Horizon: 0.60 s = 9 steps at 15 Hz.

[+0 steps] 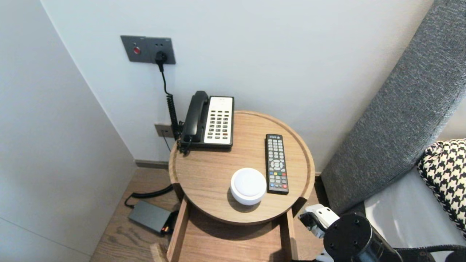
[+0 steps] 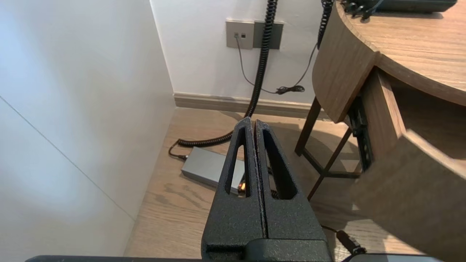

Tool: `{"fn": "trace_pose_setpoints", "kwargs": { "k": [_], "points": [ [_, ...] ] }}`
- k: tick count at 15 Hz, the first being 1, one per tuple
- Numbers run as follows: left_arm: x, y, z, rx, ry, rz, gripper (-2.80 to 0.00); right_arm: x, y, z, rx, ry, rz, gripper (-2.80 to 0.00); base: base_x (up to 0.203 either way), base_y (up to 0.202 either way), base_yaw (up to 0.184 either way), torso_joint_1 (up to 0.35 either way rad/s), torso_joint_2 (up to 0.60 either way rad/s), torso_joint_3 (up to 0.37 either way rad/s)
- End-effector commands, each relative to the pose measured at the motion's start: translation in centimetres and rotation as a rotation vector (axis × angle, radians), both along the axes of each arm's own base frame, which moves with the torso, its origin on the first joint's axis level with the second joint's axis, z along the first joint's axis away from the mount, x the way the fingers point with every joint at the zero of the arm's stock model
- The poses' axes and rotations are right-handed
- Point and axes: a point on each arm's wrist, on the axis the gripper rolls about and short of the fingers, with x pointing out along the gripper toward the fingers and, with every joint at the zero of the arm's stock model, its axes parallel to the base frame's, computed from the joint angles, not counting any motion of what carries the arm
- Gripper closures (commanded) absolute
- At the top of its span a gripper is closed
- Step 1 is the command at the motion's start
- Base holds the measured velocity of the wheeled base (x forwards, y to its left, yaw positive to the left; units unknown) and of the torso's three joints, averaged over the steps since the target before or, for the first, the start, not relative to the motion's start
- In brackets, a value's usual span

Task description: Open the nightstand drawer

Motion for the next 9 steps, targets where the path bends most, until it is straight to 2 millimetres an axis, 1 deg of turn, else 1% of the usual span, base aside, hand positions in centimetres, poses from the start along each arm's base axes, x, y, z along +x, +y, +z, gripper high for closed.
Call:
{"fn": "trace_pose_setpoints", "kwargs": {
  "k": [1, 5, 9],
  "points": [
    [0.1, 0.0, -0.3, 0.000, 0.008, 0.001, 0.00, -0.7, -0.1, 0.0, 0.002, 0.000, 0.018, 0.00, 0.000, 0.000, 0.000, 0.000, 0.00, 0.000],
    [0.1, 0.0, -0.3, 0.000, 0.008, 0.001, 0.00, -2.5, -0.2, -0.5, 0.017, 0.038, 0.036, 0.00, 0.000, 0.000, 0.000, 0.000, 0.00, 0.000],
    [0.1, 0.0, -0.3, 0.000, 0.008, -0.001, 0.00, -3.4, -0.8, -0.5, 0.014, 0.039, 0.064, 0.00, 0.000, 0.000, 0.000, 0.000, 0.00, 0.000]
  ]
}}
